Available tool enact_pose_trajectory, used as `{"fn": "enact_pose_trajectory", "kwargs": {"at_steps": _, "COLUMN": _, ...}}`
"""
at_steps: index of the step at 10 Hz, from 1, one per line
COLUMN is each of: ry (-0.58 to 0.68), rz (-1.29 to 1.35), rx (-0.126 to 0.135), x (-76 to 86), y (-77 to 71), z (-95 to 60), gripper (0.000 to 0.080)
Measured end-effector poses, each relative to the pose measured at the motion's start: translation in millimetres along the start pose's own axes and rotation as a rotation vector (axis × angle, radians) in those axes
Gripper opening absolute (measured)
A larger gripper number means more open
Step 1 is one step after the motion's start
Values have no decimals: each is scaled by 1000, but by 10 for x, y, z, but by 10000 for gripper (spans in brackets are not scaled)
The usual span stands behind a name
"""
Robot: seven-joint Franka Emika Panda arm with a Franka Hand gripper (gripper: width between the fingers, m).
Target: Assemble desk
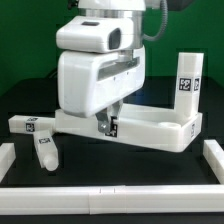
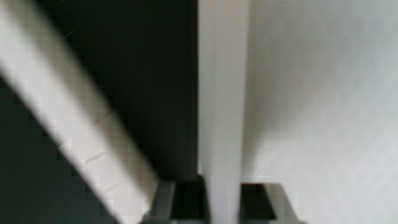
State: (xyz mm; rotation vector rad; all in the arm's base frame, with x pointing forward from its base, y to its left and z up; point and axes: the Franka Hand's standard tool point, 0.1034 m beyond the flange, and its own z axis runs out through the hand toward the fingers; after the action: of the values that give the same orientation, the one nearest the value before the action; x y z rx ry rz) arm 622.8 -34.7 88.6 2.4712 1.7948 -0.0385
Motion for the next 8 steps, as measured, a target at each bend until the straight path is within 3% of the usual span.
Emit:
{"fn": "enact_pose_trajectory", "kwargs": {"at_steps": 1, "ry": -27, "rz": -123, "rx": 20, "x": 13, "y": 67, "z": 39, "gripper": 54}}
{"fn": "enact_pose_trajectory", "kwargs": {"at_steps": 5, "ry": -61, "rz": -309, "rx": 14, "x": -45, "y": 72, "z": 72, "gripper": 54}}
{"fn": "enact_pose_trajectory", "kwargs": {"at_steps": 7, "ry": -57, "rz": -383, "rx": -26, "x": 405, "y": 317, "z": 46, "gripper": 54}}
{"fn": "enact_pose_trajectory", "kwargs": {"at_steps": 8, "ry": -45, "rz": -436, "rx": -49, "x": 495, "y": 406, "z": 107, "gripper": 54}}
